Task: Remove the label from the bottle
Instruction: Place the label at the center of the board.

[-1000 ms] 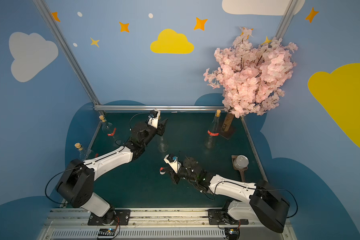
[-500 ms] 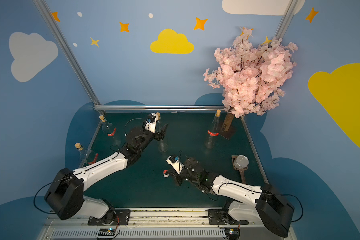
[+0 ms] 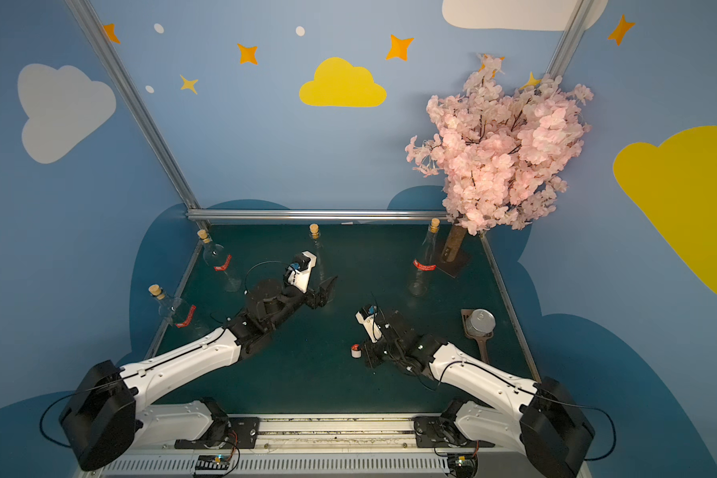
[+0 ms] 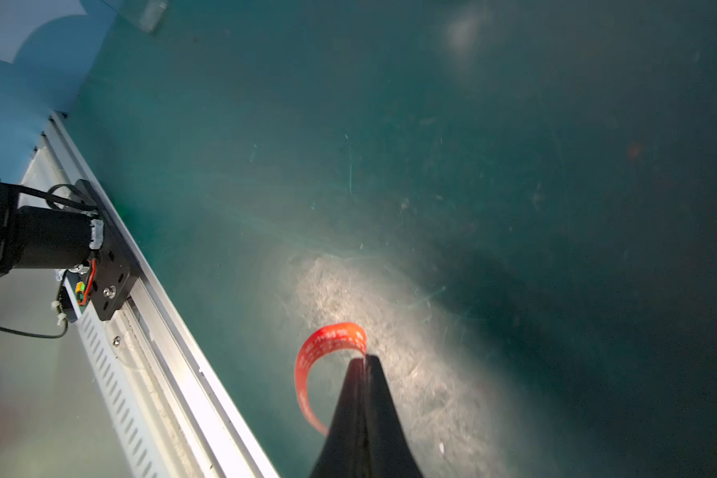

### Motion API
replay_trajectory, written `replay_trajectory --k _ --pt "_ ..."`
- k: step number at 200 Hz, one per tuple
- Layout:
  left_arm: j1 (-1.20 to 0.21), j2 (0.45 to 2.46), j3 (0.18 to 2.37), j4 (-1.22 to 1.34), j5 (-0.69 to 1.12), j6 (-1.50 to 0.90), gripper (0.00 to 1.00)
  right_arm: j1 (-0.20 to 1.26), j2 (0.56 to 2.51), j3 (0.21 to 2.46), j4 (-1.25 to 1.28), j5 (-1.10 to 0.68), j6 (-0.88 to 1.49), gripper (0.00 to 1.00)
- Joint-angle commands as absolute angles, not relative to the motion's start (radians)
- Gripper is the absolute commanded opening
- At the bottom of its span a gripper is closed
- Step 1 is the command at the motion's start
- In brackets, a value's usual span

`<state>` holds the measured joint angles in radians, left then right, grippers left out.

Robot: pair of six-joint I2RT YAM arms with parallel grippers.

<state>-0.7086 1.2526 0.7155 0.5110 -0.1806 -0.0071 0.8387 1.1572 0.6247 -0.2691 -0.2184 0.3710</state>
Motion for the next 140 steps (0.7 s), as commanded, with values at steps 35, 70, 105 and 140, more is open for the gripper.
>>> replay_trajectory --k 35,70,105,140 --pt "-0.718 1.188 0.641 0.496 -0.186 -0.085 0.83 0.81 1.424 0.901 -0.662 -0.356 0.368 0.0" --pt "-0.719 1.174 0.619 0.475 -0.189 -0.101 0.83 0.82 1.607 0.987 -0.755 -0.38 0.348 0.0" --pt "-0.719 1.156 0.608 0.42 -0.186 -0.127 0.84 0.845 1.644 1.011 -0.775 -0.312 0.35 0.0" --pt "-0.719 1.145 0.588 0.417 -0.189 -0.13 0.84 0.862 1.659 1.037 -0.823 -0.228 0.333 0.0"
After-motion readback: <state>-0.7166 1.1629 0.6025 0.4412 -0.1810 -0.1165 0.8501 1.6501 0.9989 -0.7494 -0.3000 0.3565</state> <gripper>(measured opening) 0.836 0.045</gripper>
